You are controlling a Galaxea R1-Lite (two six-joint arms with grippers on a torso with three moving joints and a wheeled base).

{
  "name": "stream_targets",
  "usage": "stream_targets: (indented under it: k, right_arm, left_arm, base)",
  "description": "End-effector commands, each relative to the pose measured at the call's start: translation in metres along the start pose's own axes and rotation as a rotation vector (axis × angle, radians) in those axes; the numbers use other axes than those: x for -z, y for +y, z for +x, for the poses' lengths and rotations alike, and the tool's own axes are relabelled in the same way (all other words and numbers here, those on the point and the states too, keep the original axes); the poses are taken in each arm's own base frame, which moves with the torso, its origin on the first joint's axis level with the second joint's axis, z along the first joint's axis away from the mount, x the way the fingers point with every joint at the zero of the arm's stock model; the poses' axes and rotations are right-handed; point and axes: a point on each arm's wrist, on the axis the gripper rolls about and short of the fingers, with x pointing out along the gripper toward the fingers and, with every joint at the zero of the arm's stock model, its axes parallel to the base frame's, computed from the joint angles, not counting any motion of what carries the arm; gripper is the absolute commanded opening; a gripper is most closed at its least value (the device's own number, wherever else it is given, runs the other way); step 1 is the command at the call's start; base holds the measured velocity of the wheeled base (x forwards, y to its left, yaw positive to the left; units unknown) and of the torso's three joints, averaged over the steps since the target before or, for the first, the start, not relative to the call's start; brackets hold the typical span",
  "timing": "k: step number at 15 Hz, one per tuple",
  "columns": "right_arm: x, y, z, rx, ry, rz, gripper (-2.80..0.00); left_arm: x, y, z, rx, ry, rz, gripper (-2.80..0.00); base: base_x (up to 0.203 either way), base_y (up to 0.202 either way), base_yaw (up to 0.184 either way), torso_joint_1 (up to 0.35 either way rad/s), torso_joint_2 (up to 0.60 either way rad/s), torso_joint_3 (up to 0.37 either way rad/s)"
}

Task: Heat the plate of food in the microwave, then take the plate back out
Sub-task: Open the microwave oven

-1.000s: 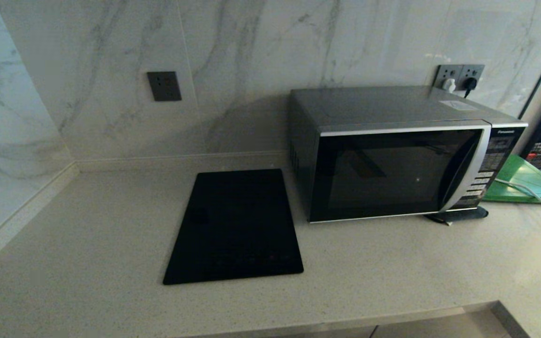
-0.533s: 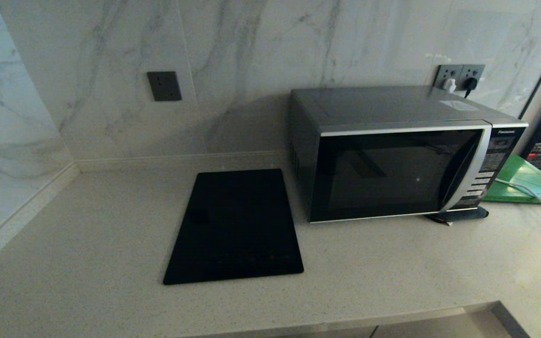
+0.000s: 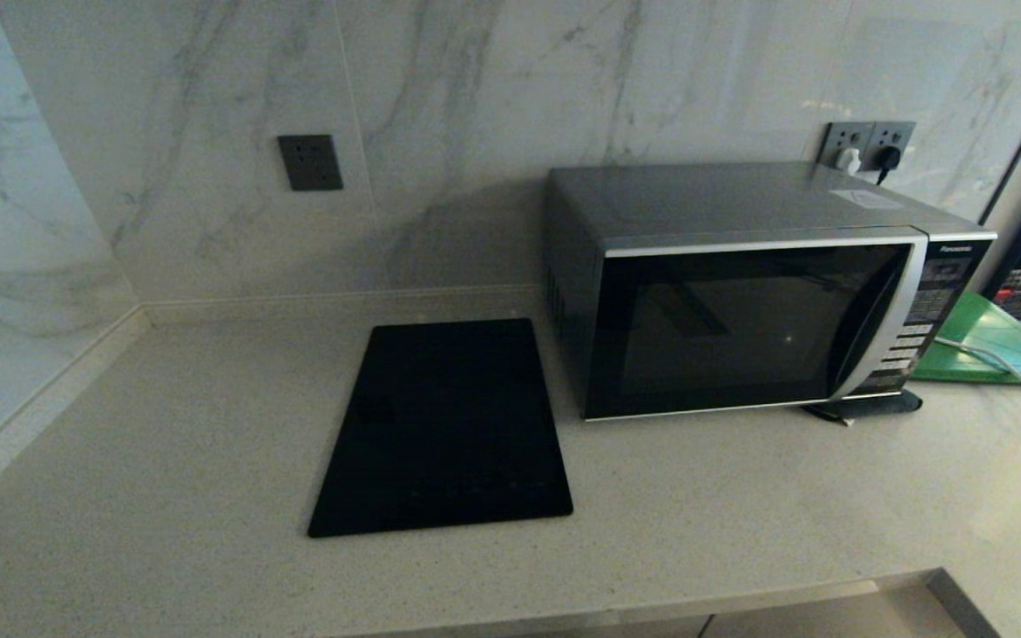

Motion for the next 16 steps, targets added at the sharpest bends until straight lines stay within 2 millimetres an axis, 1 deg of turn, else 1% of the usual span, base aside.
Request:
stream_targets:
  k: [1, 3, 7, 16]
  right_arm:
    - [0.0058, 0.0006, 0.0030, -0.026, 0.017, 0.015, -2.80]
    - [0.0074, 0.0011, 0.0063, -0.037, -0.021, 0.044, -2.80]
    - [0.0075, 0.0010, 0.0066, -0.035, -0.025, 0.097, -2.80]
    - [0.0075, 0.0010, 0.0066, -0.033, -0.025, 0.098, -2.80]
  left_arm:
    - [-0.0001, 0.0000, 0.0001, -0.001, 0.001, -0.001, -2.80]
    - [-0.0001, 0.0000, 0.0001, -0.001, 0.001, -0.001, -2.80]
    - [-0.0001, 0.0000, 0.0001, -0.001, 0.001, -0.001, -2.80]
    - [-0.0001, 0.0000, 0.0001, -0.001, 0.001, -0.001, -2.80]
  base:
    - [0.000, 0.000, 0.000, 0.000, 0.00, 0.000]
    - [0.000, 0.000, 0.000, 0.000, 0.00, 0.000]
    - [0.000, 0.000, 0.000, 0.000, 0.00, 0.000]
    - [0.000, 0.000, 0.000, 0.000, 0.00, 0.000]
